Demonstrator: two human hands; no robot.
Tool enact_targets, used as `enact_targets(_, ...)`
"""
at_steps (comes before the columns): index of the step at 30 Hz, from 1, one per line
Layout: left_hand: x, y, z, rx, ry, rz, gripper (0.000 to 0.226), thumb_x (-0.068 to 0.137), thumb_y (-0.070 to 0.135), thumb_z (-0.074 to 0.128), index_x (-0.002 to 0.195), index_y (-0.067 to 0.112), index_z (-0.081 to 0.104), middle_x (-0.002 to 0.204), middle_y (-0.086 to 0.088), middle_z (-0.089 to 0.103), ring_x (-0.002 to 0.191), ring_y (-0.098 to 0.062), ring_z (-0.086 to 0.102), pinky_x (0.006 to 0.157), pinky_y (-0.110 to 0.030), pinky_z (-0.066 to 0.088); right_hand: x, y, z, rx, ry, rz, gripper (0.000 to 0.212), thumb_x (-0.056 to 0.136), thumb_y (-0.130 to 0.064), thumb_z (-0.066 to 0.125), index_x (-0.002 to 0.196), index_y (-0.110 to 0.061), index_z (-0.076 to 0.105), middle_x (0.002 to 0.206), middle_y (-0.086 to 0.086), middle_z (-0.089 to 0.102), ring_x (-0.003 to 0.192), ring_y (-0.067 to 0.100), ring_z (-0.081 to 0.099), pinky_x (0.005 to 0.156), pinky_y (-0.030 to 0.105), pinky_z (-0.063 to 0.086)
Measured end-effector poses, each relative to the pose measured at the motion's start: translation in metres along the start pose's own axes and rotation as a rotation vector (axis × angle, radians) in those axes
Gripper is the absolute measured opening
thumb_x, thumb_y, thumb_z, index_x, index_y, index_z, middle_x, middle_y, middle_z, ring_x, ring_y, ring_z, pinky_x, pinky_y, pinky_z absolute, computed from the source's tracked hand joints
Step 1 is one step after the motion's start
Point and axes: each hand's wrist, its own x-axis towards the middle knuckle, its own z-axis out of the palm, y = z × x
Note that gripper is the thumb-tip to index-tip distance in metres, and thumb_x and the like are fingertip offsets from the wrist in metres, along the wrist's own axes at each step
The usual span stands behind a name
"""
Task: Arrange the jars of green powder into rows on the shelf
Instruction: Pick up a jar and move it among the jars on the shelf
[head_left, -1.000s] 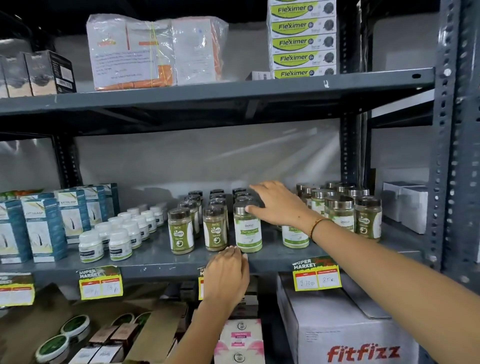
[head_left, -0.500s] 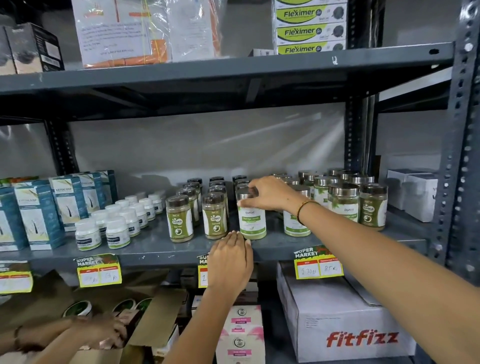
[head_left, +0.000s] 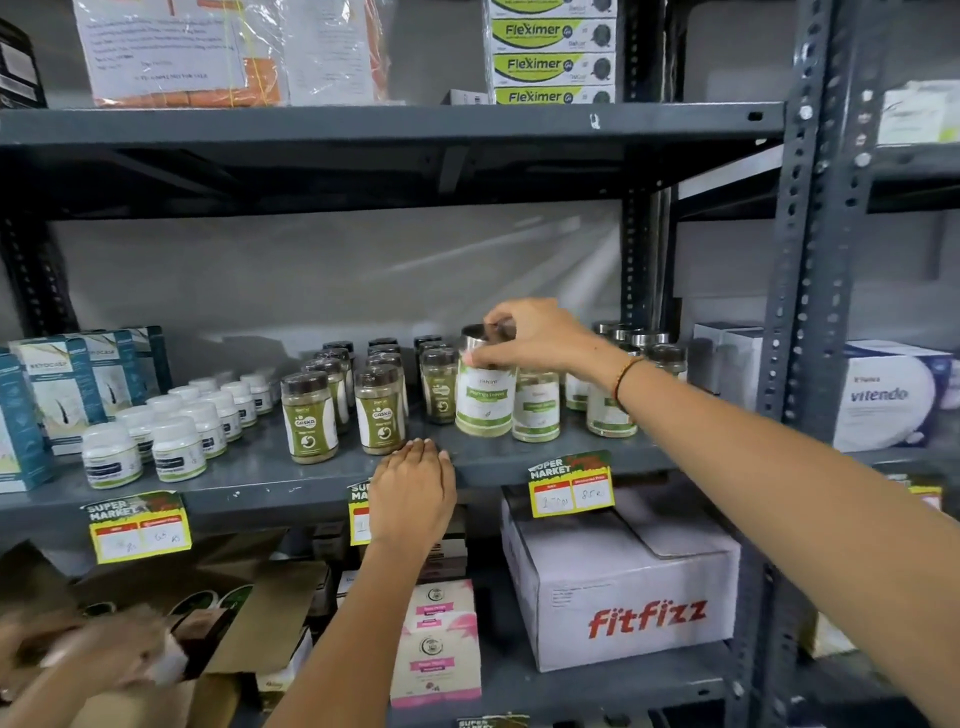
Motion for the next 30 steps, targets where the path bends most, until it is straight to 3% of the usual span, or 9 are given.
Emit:
enact_targets(2, 0.000, 0.000, -0.001, 0.001, -0.003, 0.005, 0.047, 0.094, 0.030, 0.032, 0.107, 0.002, 0.069, 0.109, -0.015, 0.070, 0.104, -0.026, 0.064, 0.093, -0.038, 0.049, -0.014, 0.005, -0.022, 0.030, 0.023, 0.031, 0.060, 0.076, -0.059, 0.072, 0.118, -0.017, 0.066, 0.116, -0.004, 0.065, 0.106, 0.015, 0.062, 0.083, 0.026, 0.051)
enact_targets(6, -0.001, 0.001, -0.002, 0.001, -0.014, 0.000, 0.049, 0.093, 0.031, 0.031, 0.108, 0.003, 0.069, 0.110, -0.014, 0.070, 0.105, -0.026, 0.064, 0.094, -0.039, 0.048, -0.034, 0.029, -0.064, 0.116, 0.026, 0.142, 0.057, 0.072, -0.054, 0.079, 0.111, -0.014, 0.069, 0.107, -0.002, 0.068, 0.092, 0.016, 0.070, 0.073, 0.036, 0.064)
enact_targets(8, -0.001, 0.002, -0.003, -0.001, -0.009, -0.006, 0.048, 0.092, 0.030, 0.032, 0.106, 0.002, 0.069, 0.108, -0.015, 0.070, 0.103, -0.027, 0.064, 0.092, -0.039, 0.049, -0.038, 0.048, -0.081, 0.044, 0.006, 0.205, 0.058, 0.070, -0.055, 0.080, 0.109, -0.013, 0.069, 0.107, -0.001, 0.068, 0.090, 0.015, 0.069, 0.069, 0.035, 0.064)
enact_targets(12, -0.001, 0.003, -0.003, 0.003, 0.006, -0.010, 0.046, 0.091, 0.028, 0.035, 0.102, 0.001, 0.070, 0.103, -0.015, 0.072, 0.099, -0.028, 0.066, 0.089, -0.039, 0.050, -0.041, 0.085, -0.105, -0.076, -0.055, 0.326, 0.073, 0.064, -0.057, 0.083, 0.108, 0.000, 0.069, 0.109, 0.021, 0.071, 0.077, 0.019, 0.067, 0.058, 0.031, 0.061)
enact_targets(14, -0.001, 0.003, -0.002, 0.001, 0.010, -0.014, 0.046, 0.091, 0.028, 0.035, 0.101, 0.001, 0.070, 0.102, -0.015, 0.072, 0.098, -0.028, 0.066, 0.088, -0.039, 0.050, -0.043, 0.102, -0.112, -0.144, -0.082, 0.387, 0.069, 0.064, -0.056, 0.084, 0.104, -0.001, 0.072, 0.104, 0.018, 0.074, 0.076, 0.019, 0.065, 0.052, 0.024, 0.057)
enact_targets(22, -0.001, 0.003, 0.005, -0.024, 0.029, -0.041, 0.049, 0.091, 0.031, 0.033, 0.103, 0.001, 0.070, 0.104, -0.015, 0.071, 0.102, -0.028, 0.065, 0.092, -0.040, 0.048, -0.041, 0.151, -0.116, -0.273, -0.129, 0.571, 0.062, 0.064, -0.049, 0.085, 0.102, -0.003, 0.069, 0.101, 0.013, 0.074, 0.090, 0.026, 0.072, 0.072, 0.038, 0.064)
enact_targets(26, -0.001, 0.002, 0.006, -0.021, 0.032, -0.040, 0.052, 0.092, 0.032, 0.030, 0.103, 0.002, 0.070, 0.105, -0.015, 0.071, 0.102, -0.028, 0.065, 0.093, -0.041, 0.048, -0.038, 0.162, -0.111, -0.280, -0.179, 0.623, 0.062, 0.064, -0.046, 0.087, 0.101, 0.001, 0.070, 0.101, 0.018, 0.073, 0.074, 0.024, 0.068, 0.065, 0.034, 0.064)
enact_targets(30, -0.001, 0.002, 0.008, -0.036, 0.038, -0.047, 0.053, 0.092, 0.033, 0.029, 0.104, 0.002, 0.070, 0.106, -0.014, 0.071, 0.104, -0.028, 0.064, 0.094, -0.042, 0.047, -0.036, 0.165, -0.106, -0.305, -0.190, 0.634, 0.056, 0.067, -0.045, 0.087, 0.098, -0.002, 0.067, 0.095, 0.011, 0.068, 0.075, 0.023, 0.068, 0.066, 0.032, 0.063)
